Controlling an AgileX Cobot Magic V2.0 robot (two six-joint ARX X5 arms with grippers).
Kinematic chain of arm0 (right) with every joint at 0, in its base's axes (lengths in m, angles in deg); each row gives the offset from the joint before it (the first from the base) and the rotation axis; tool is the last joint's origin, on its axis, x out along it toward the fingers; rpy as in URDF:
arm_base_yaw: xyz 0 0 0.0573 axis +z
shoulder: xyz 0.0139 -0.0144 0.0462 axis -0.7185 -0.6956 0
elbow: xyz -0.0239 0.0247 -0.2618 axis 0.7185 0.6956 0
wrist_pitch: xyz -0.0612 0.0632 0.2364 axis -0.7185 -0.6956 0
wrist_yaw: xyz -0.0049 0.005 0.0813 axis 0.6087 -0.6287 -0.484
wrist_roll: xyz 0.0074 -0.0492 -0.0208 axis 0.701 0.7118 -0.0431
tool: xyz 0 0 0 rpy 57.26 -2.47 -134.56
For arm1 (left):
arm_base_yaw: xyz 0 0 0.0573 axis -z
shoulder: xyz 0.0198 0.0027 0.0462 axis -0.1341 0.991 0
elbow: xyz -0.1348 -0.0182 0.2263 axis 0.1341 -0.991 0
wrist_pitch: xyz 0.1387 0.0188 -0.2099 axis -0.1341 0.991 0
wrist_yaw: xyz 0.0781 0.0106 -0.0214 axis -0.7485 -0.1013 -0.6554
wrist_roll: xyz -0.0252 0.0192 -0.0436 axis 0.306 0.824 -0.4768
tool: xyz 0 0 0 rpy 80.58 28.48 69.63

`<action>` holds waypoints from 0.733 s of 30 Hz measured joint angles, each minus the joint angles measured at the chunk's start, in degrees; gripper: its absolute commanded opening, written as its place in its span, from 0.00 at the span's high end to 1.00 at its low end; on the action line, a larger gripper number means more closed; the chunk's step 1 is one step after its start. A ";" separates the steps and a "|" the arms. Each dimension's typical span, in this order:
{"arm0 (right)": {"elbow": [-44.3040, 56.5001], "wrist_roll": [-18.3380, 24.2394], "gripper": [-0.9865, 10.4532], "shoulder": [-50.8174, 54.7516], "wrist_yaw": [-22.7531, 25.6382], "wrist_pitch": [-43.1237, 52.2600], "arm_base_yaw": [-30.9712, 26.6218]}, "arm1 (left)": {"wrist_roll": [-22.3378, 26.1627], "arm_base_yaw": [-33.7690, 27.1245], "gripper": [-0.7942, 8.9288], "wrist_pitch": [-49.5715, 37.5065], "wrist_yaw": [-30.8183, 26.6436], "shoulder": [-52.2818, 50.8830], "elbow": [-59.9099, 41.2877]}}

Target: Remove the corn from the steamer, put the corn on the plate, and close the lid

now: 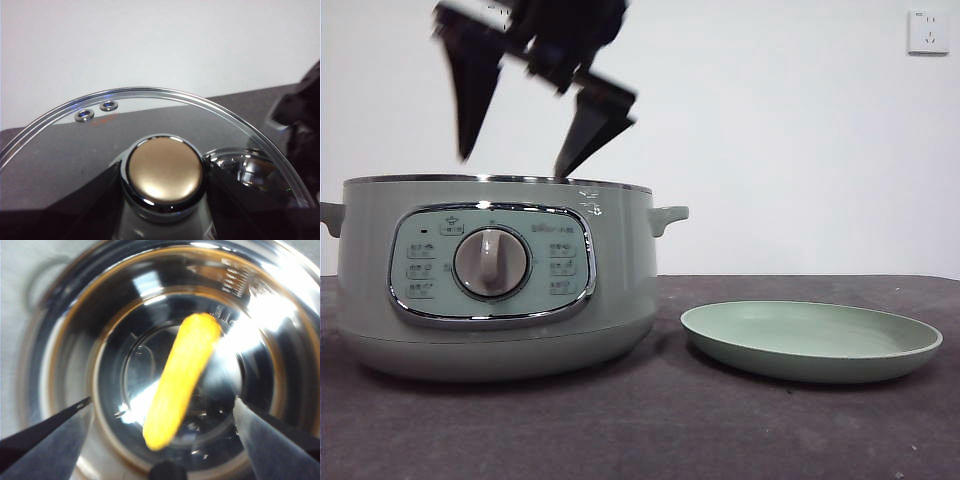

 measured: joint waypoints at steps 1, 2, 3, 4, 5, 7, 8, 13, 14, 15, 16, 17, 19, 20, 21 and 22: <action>-0.42 0.11 0.50 -1.16 0.07 0.04 0.24 | 0.00 0.00 0.93 0.04 0.04 0.02 0.00; -0.74 0.15 0.50 -2.43 0.48 0.02 0.44 | 0.00 0.00 0.93 0.11 0.13 0.13 0.00; -0.81 0.15 0.50 -3.56 0.72 0.15 0.50 | 0.00 0.00 0.93 0.17 0.15 0.15 0.00; -0.81 0.15 0.50 -4.50 0.90 0.15 0.57 | 0.00 0.00 0.93 0.17 0.15 0.15 0.00; -0.81 0.17 0.50 -5.51 0.98 0.20 0.61 | 0.00 0.00 0.93 0.15 0.15 0.13 0.00; -0.81 0.17 0.51 -7.17 1.05 0.46 0.61 | 0.00 0.00 0.93 0.17 0.15 0.11 0.00; -0.81 0.15 0.52 -7.91 1.07 0.55 0.59 | 0.00 0.00 0.93 0.17 0.15 0.11 0.00; -0.81 0.17 0.77 -9.88 1.38 1.79 0.35 | 0.00 0.00 0.93 0.42 0.15 0.04 0.00; -0.81 0.15 0.84 -10.05 1.53 2.08 0.35 | 0.00 0.00 0.93 0.70 0.15 0.00 0.00; -0.81 0.17 0.90 -10.12 2.01 2.27 0.35 | 0.00 0.00 0.93 1.07 0.15 -0.02 0.00; -0.81 0.17 0.93 -10.12 2.45 2.47 0.39 | 0.00 0.00 0.93 1.46 0.15 -0.02 0.00; -0.81 0.28 0.93 -10.12 2.64 2.82 0.44 | 0.00 0.00 0.93 1.92 0.15 0.00 0.00; -0.90 0.37 0.93 -10.12 2.60 3.15 0.50 | 0.00 0.00 0.93 2.67 0.15 0.00 0.00; -0.90 0.39 0.93 -10.03 2.60 3.10 0.50 | 0.00 0.00 0.93 2.84 0.17 0.00 0.00; -0.90 0.42 0.93 -9.84 2.60 2.93 0.50 | 0.00 0.00 0.93 2.86 0.17 0.00 0.00; -0.90 0.55 0.93 -9.57 2.60 2.73 0.50 | 0.00 0.00 0.93 2.82 0.17 0.00 0.00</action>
